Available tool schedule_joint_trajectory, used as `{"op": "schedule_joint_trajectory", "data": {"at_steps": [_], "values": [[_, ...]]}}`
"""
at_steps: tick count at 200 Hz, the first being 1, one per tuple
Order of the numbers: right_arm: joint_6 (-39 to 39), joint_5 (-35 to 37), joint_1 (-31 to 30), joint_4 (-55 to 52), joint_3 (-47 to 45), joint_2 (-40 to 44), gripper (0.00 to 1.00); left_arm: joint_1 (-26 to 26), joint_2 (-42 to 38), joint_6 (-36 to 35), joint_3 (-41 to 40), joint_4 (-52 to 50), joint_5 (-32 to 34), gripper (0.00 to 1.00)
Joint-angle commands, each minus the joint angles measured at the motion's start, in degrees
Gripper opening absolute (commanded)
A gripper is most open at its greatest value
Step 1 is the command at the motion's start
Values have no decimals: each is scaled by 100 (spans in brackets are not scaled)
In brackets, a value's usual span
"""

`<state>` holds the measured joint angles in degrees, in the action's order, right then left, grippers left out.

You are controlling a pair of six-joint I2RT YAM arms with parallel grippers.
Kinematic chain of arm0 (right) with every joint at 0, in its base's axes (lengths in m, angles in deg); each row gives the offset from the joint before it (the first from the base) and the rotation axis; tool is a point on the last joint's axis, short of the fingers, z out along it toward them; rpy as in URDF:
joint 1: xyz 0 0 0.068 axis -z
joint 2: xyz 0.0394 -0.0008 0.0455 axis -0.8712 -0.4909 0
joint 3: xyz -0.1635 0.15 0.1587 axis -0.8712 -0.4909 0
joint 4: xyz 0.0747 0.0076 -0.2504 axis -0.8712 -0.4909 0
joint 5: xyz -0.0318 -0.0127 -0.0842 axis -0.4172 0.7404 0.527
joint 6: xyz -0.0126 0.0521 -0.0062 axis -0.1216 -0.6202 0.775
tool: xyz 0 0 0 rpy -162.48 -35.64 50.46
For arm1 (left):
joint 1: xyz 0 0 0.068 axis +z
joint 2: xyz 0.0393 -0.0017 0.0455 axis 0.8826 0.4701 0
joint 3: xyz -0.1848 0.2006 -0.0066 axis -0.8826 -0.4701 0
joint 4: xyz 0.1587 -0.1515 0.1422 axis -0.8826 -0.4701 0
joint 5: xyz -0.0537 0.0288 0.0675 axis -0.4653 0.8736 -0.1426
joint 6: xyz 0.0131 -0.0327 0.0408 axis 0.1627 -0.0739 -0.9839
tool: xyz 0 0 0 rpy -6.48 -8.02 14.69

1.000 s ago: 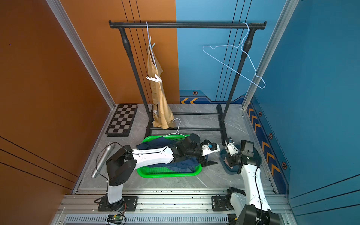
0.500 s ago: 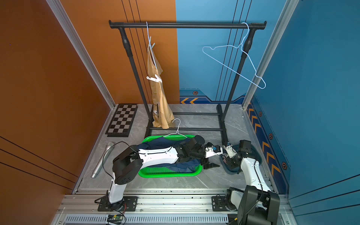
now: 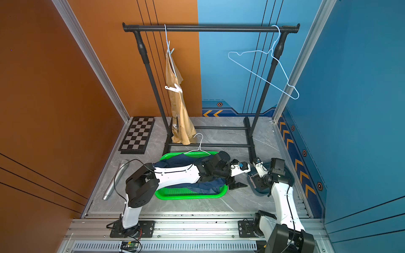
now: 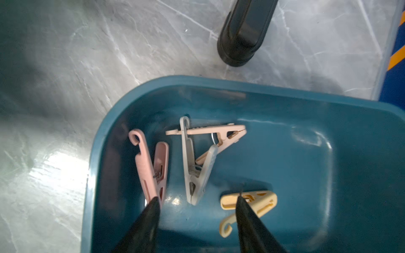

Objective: Remove the clothespins securing t-shirts to the hanger
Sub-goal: Place the clothespin in the storage box.

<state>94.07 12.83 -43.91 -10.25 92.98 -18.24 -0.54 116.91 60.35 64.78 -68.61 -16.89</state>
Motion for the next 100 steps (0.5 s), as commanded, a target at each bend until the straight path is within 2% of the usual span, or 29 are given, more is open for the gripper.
{"op": "schedule_joint_trajectory", "data": {"at_steps": [1, 23, 57, 83, 100], "values": [[-396, 368, -361, -117, 325, 258, 66, 47, -498, 53, -75, -70, 99, 94], [-675, 773, -932, -107, 479, 429, 77, 96, -772, 28, -261, -72, 285, 94], [-1617, 1252, -1342, -186, 1008, 267, 86, 237, -1191, 90, -580, -74, 417, 95], [-2404, 1764, -1860, -492, 1545, -107, 90, 411, -1541, 165, -940, -72, 575, 95], [-2748, 1719, -2243, -634, 1843, -336, 90, 551, -1807, 201, -1220, -70, 662, 95]]}}
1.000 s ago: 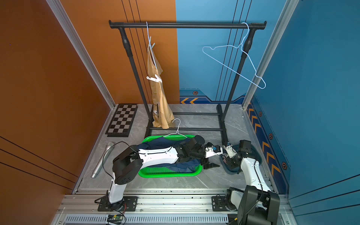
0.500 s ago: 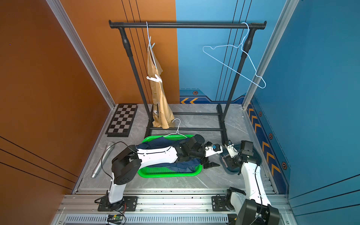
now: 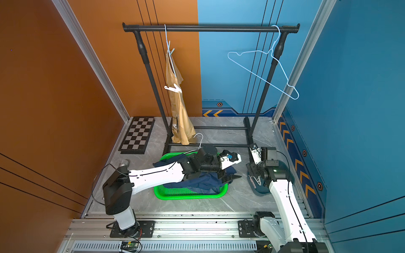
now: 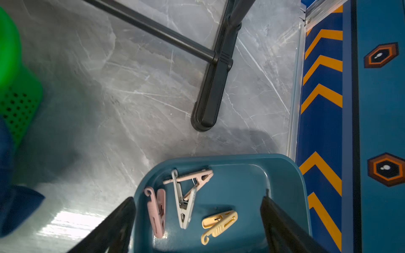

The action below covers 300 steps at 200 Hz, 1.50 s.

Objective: Remove the clothespins securing t-shirts to the hanger
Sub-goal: Place the clothespin in the storage box, then pick up the hanger from the basket.

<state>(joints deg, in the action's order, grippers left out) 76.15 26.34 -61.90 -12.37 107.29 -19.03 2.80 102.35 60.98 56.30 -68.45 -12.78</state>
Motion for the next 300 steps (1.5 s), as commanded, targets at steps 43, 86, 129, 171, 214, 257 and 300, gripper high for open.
{"op": "schedule_joint_trajectory", "data": {"at_steps": [43, 86, 129, 171, 214, 257, 300], "values": [[-1981, -125, -1227, -176, 979, -947, 91, 678, -1057, 345, -1132, -86, 426, 96], [-2829, -1300, -1542, 458, 1565, -1931, 91, 1253, -1719, 651, -1897, -262, 697, 96], [-3234, -2153, -1997, 922, 2139, -2955, 90, 1704, -2179, 684, -2167, -828, 984, 97], [-3435, -2566, -2232, 992, 2805, -3919, 85, 2036, -2477, 652, -2299, -1360, 1179, 97], [-3623, -3142, -2439, 1304, 3284, -4687, 81, 2440, -2845, 738, -2523, -1591, 1247, 98], [-3644, -3633, -2640, 1435, 3641, -5207, 77, 2728, -3248, 771, -2774, -1798, 1291, 98], [-3742, -4050, -2728, 2008, 3499, -5176, 71, 2987, -3558, 760, -2926, -1947, 1244, 99]]}}
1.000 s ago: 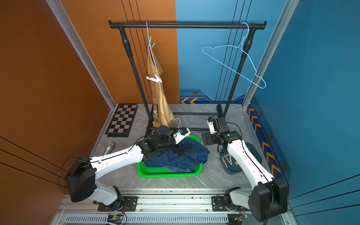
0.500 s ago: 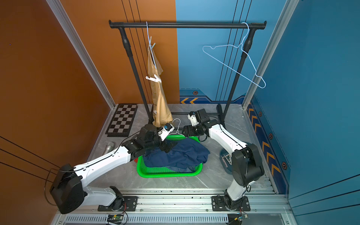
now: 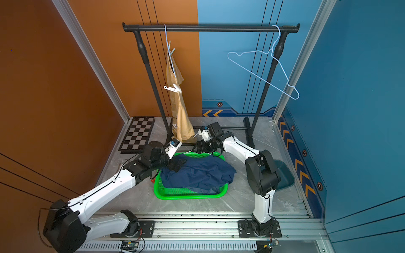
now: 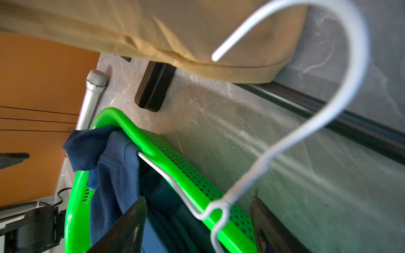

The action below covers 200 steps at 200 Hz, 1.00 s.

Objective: Remove the clothespins securing t-shirts to the hanger
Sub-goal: Pick up the hanger from the basket.

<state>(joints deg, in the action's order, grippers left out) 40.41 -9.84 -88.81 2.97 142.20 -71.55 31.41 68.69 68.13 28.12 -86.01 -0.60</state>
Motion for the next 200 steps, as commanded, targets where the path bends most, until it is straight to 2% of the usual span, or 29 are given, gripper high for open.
{"op": "schedule_joint_trajectory", "data": {"at_steps": [1, 41, 52, 105, 121, 140, 200], "values": [[-170, -447, -36, 493, 1, 80, 71, 136, -199, 43, -109, -192, 22, 99], [-597, -999, 12, 1331, -351, 228, 62, 286, -387, 63, -197, -433, -51, 99], [-797, -1188, 49, 1446, -364, 177, 56, 318, -422, 70, -227, -464, -83, 99], [-1029, -1472, 61, 2114, -693, 342, 13, 420, -691, 107, -347, -557, -104, 100], [-1059, -1403, 61, 2423, -909, 552, 6, 437, -736, 109, -353, -575, -106, 100], [-1130, -1275, 53, 2573, -1054, 785, 0, 470, -774, 99, -352, -588, -106, 100], [-1105, -877, -226, 2685, -1615, 1750, 0, 665, -968, 70, -177, -713, -41, 100]]}}
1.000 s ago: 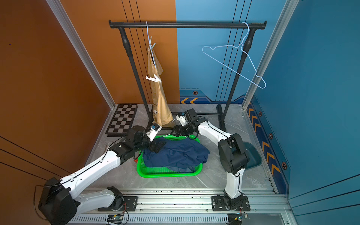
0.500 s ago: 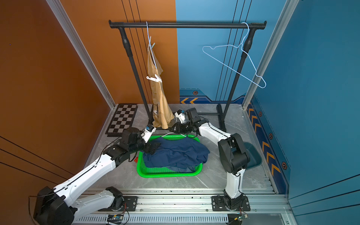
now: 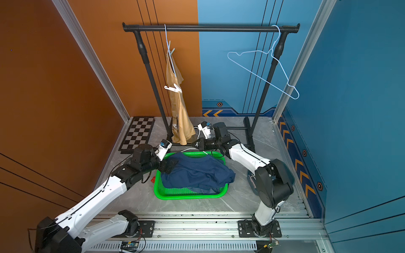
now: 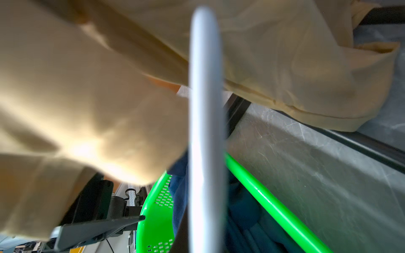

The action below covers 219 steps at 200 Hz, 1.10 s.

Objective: Remove the clothespins securing t-shirts to the hanger
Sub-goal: Pick up the hanger from the basket.

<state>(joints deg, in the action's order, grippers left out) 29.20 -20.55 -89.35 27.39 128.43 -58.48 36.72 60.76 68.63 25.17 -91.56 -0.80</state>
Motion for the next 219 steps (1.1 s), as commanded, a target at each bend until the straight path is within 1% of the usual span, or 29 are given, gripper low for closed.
{"op": "schedule_joint_trajectory", "data": {"at_steps": [1, 18, 59, 87, 105, 136, 157, 173, 199, 214, 219], "values": [[22, 204, -177, 230, -242, 458, 0, 138, -176, 18, 116, -161, -23, 100], [23, 526, -207, -47, -323, 709, 0, 243, -260, -21, 142, -176, -86, 100], [-122, 838, -298, 176, -626, 1218, 0, 481, -376, -70, 140, -178, -253, 99], [-63, 919, -256, 139, -625, 1458, 0, 604, -452, -100, 81, -175, -336, 99], [45, 1031, -227, -75, -597, 1640, 0, 710, -488, -89, 45, -175, -381, 99], [251, 1031, -218, -249, -600, 1948, 0, 912, -501, -101, 40, -181, -639, 99], [319, 862, -227, -277, -610, 2112, 0, 1112, -492, -251, 16, -152, -964, 99], [454, 667, -227, -278, -619, 2225, 0, 1330, -509, -582, -86, -67, -1470, 100], [617, 459, -260, -213, -615, 2371, 0, 1690, -611, -1062, -369, 154, -2060, 100], [639, 343, -271, -142, -600, 2438, 0, 1891, -628, -1190, -543, 264, -2462, 100], [652, 300, -271, -124, -590, 2450, 0, 1950, -622, -1203, -590, 492, -2578, 100]]}}
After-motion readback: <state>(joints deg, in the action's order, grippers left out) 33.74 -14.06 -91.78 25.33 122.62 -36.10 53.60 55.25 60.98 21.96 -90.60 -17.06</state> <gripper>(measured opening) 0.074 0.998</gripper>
